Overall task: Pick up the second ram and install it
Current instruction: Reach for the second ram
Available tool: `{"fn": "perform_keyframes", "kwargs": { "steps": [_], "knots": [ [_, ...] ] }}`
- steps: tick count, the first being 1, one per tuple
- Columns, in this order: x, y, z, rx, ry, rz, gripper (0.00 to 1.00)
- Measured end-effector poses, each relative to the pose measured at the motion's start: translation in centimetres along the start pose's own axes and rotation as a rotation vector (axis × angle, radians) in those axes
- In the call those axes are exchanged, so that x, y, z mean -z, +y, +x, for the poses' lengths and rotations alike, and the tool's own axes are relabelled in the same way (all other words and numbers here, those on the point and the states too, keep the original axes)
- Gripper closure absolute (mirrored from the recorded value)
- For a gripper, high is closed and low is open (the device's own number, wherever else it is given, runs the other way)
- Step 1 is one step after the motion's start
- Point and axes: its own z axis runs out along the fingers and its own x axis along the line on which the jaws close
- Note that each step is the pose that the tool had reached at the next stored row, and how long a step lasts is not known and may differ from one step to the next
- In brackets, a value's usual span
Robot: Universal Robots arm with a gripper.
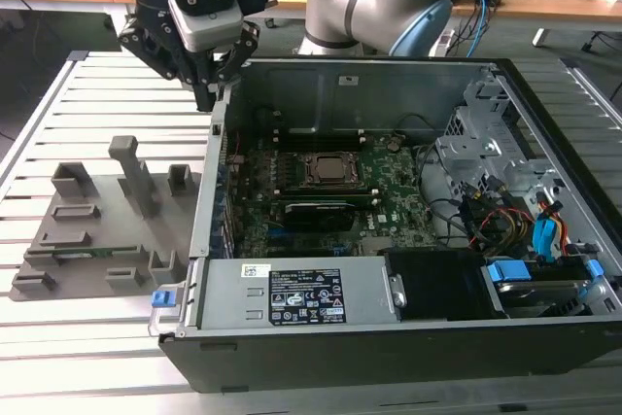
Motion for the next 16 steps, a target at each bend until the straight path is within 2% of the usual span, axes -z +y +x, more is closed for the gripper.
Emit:
{"fn": "perform_keyframes", "kwargs": {
  "steps": [2,3,6,14,16],
  "knots": [
    [-0.01,-0.03,0.42,0.000,0.0000,0.0001,0.89],
    [-0.01,-0.07,0.92,0.000,0.0000,0.0000,0.89],
    [0.00,-0.14,1.81,0.000,0.0000,0.0000,0.89],
    [0.00,-0.40,5.31,0.000,0.0000,0.0000,0.89],
    [0.00,-0.51,6.69,0.000,0.0000,0.0000,0.89]
  ]
}}
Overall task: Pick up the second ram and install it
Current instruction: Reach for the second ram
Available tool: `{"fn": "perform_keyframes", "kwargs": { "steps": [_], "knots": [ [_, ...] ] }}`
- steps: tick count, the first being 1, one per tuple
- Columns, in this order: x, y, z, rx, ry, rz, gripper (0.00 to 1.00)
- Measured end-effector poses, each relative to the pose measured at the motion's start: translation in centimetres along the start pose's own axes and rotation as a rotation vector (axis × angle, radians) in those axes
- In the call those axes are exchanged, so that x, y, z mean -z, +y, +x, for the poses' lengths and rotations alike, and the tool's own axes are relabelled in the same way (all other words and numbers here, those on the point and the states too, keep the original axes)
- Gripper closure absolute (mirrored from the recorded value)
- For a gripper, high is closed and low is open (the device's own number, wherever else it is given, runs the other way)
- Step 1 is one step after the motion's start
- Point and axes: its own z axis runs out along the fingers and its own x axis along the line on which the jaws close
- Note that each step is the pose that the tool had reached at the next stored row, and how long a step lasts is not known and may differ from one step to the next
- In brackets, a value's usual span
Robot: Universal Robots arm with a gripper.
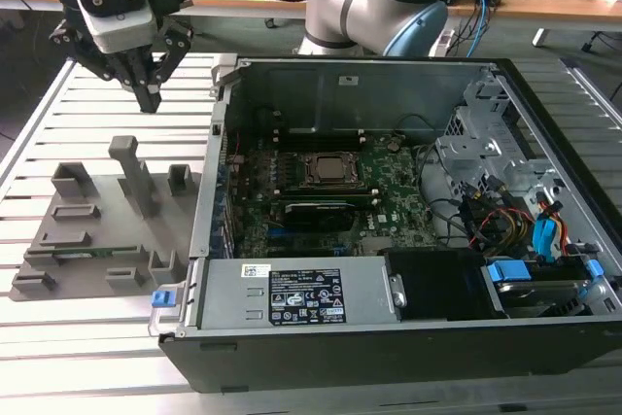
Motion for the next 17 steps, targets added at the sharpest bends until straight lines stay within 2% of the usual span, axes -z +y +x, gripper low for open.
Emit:
{"fn": "perform_keyframes", "kwargs": {
  "steps": [6,7,9,11,14,17],
  "knots": [
    [0.01,-0.27,3.56,0.000,0.0000,0.0000,0.89],
    [0.02,-0.36,4.77,0.000,0.0000,0.0000,0.89],
    [0.02,-0.41,5.42,0.000,0.0000,0.0000,0.89],
    [0.02,-0.50,6.62,0.000,0.0000,0.0000,0.89],
    [0.02,-0.79,7.45,0.000,0.0001,0.0000,0.89],
    [0.06,-2.14,7.78,0.000,0.0000,0.0000,0.89]
  ]
}}
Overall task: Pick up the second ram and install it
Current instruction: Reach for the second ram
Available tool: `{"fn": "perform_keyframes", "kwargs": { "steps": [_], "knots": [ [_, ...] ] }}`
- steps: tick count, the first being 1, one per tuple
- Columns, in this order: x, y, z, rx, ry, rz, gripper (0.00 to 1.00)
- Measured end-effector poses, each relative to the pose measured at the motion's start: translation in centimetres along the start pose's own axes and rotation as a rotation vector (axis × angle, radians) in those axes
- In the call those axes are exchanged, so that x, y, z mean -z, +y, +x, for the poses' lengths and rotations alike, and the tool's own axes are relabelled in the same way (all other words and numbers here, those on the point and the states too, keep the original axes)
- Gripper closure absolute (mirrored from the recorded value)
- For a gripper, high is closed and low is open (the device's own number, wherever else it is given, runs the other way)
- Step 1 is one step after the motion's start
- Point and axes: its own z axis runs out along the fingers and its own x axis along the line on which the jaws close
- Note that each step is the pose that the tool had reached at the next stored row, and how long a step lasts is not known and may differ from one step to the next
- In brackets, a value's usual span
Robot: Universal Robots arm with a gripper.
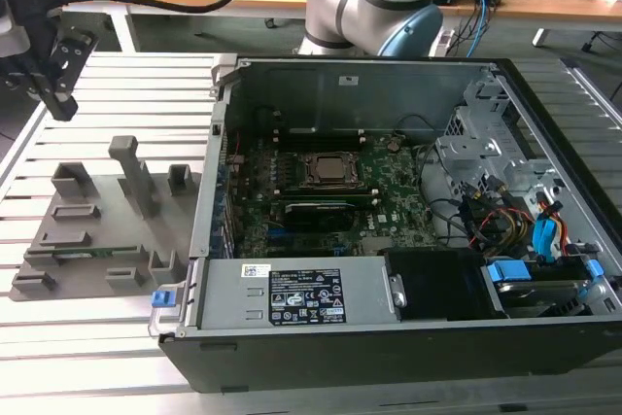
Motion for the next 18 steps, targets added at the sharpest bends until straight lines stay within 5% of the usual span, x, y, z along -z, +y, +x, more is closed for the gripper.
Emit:
{"fn": "perform_keyframes", "kwargs": {
  "steps": [3,12,18],
  "knots": [
    [0.03,-1.42,0.14,0.000,0.0000,0.0000,0.89],
    [-0.09,-3.51,0.35,0.000,0.0001,0.0000,0.89],
    [-0.10,-3.59,0.35,0.000,0.0000,0.0000,0.89]
  ]
}}
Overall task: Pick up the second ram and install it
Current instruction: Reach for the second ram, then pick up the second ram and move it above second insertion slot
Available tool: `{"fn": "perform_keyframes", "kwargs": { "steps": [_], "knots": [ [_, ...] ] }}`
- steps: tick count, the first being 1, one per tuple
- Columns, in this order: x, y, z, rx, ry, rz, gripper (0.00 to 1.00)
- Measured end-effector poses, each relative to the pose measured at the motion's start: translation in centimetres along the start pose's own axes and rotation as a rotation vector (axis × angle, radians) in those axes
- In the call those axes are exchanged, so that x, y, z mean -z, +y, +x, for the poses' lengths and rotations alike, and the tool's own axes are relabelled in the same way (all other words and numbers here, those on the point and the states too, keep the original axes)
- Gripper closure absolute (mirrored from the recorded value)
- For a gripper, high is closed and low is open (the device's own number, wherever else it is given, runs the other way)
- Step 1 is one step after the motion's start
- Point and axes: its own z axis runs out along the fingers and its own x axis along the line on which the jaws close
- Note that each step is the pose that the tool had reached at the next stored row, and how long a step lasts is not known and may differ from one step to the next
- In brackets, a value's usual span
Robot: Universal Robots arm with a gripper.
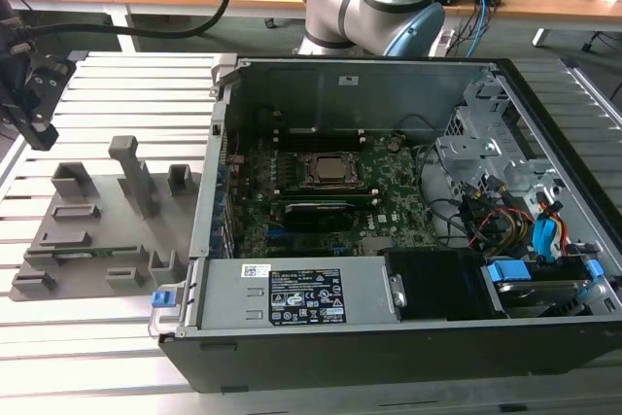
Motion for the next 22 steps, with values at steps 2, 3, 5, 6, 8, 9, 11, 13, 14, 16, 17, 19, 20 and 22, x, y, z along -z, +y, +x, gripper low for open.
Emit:
{"fn": "perform_keyframes", "kwargs": {
  "steps": [2,3,5,6,8,9,11,13,14,16,17,19,20,22],
  "knots": [
    [0.00,-0.02,0.00,0.000,0.0000,0.0000,0.89],
    [0.00,-0.03,0.00,0.000,0.0001,0.0000,0.89],
    [0.00,-0.06,0.00,0.000,0.0000,0.0000,0.89],
    [0.00,-0.08,-0.01,0.000,0.0000,0.0000,0.89],
    [0.00,-0.10,-0.01,0.000,0.0000,0.0000,0.89],
    [0.00,-0.12,-0.01,0.000,0.0001,0.0000,0.89],
    [0.00,-0.14,-0.01,0.031,0.0014,-0.0006,0.89],
    [0.00,-0.14,-0.01,0.113,0.0051,-0.0026,0.89],
    [-0.01,-0.14,-0.01,0.148,0.0066,-0.0035,0.89],
    [-0.01,-0.14,-0.01,0.194,0.0087,-0.0045,0.89],
    [-0.01,-0.14,-0.01,0.207,0.0093,-0.0049,0.89],
    [-0.01,-0.14,-0.01,0.277,0.0125,-0.0065,0.89],
    [0.00,-0.14,-0.01,0.305,0.0137,-0.0071,0.89],
    [-0.01,-0.14,-0.01,0.378,0.0170,-0.0088,0.89]
  ]
}}
